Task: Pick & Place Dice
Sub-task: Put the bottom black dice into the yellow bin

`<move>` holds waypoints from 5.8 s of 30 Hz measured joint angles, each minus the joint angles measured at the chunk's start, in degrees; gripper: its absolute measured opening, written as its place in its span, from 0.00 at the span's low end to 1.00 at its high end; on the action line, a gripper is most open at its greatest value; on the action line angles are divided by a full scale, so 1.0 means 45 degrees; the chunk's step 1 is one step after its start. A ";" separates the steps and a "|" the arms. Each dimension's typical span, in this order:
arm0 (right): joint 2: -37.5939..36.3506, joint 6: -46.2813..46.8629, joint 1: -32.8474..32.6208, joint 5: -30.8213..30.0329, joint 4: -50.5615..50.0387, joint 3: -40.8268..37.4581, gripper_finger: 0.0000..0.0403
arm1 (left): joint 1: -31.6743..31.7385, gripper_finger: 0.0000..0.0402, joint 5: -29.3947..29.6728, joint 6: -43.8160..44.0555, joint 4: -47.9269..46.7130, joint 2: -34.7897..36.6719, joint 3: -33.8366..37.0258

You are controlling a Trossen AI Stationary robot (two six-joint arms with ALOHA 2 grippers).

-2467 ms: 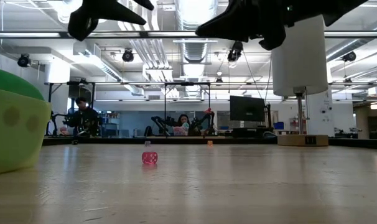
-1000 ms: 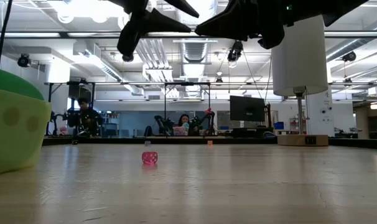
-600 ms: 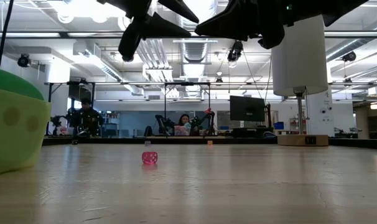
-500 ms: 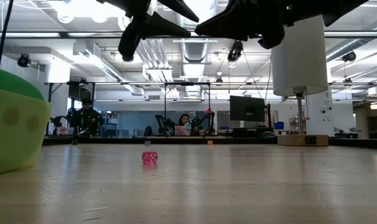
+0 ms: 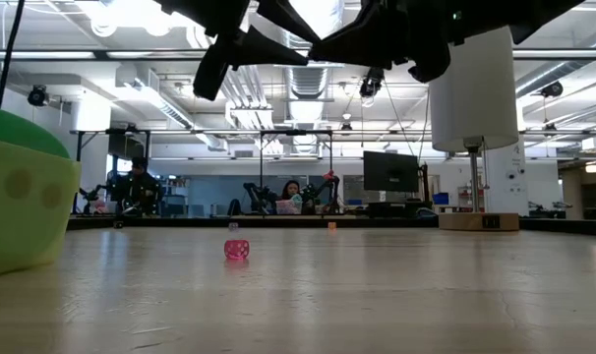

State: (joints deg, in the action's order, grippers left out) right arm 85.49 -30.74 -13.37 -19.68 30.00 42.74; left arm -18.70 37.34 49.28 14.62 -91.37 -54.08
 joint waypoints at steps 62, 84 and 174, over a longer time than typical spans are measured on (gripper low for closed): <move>-0.0024 -0.0126 -0.0005 0.0123 0.0015 0.0019 0.14 | 0.0132 0.23 -0.0005 -0.0250 0.0168 -0.0077 0.0000; -0.0024 -0.0218 0.0000 0.0072 -0.0001 0.0034 0.14 | 0.0288 0.25 -0.0024 -0.0027 0.0192 -0.0077 0.0000; -0.2758 0.1722 -0.0733 0.0114 -0.3050 0.0024 0.40 | 0.0283 0.13 -0.3431 -0.0340 -0.2255 0.0719 0.0010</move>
State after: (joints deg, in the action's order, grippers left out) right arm 73.08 -22.99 -16.66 -19.17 16.27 42.85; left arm -17.43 21.90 47.75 4.47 -88.14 -54.04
